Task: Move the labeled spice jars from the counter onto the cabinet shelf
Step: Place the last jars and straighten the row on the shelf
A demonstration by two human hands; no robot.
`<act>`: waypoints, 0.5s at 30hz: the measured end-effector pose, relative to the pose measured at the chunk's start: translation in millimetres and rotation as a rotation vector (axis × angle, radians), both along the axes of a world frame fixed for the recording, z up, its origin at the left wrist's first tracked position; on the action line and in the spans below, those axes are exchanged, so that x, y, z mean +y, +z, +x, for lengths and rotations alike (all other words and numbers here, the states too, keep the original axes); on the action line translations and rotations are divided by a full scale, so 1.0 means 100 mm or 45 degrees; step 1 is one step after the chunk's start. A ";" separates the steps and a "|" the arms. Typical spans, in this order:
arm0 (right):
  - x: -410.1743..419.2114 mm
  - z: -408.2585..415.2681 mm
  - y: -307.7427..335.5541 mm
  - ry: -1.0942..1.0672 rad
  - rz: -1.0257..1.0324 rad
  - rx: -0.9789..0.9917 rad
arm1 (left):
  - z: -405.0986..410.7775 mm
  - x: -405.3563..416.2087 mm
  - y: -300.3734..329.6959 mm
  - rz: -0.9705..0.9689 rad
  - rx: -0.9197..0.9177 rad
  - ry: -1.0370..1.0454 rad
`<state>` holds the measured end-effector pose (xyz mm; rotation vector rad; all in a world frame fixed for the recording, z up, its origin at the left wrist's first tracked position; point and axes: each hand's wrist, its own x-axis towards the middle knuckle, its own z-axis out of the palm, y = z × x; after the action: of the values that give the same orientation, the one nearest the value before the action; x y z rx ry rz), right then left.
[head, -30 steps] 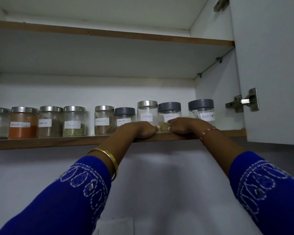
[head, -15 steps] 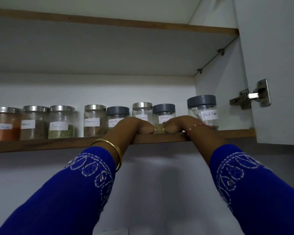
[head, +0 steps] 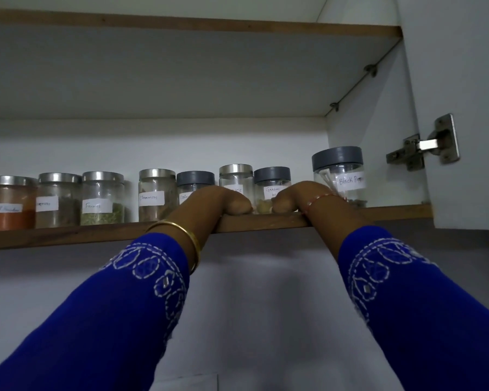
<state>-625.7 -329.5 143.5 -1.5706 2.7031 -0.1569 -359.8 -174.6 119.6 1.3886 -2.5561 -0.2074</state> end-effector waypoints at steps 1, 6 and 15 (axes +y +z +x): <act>0.20 0.14 -0.03 0.042 -0.049 -0.018 | -0.01 0.01 -0.01 -0.031 0.036 -0.010; 1.62 1.15 -0.32 0.206 -0.422 -0.033 | -0.04 -0.01 -0.05 -0.287 0.086 -0.085; 2.26 1.44 -0.46 0.234 -1.141 0.109 | 0.19 0.24 -0.19 -0.682 0.597 -0.233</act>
<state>-482.0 -103.7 97.5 -1.9882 2.6517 -1.4876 -340.7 -150.6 100.3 0.7968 -2.1233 0.1092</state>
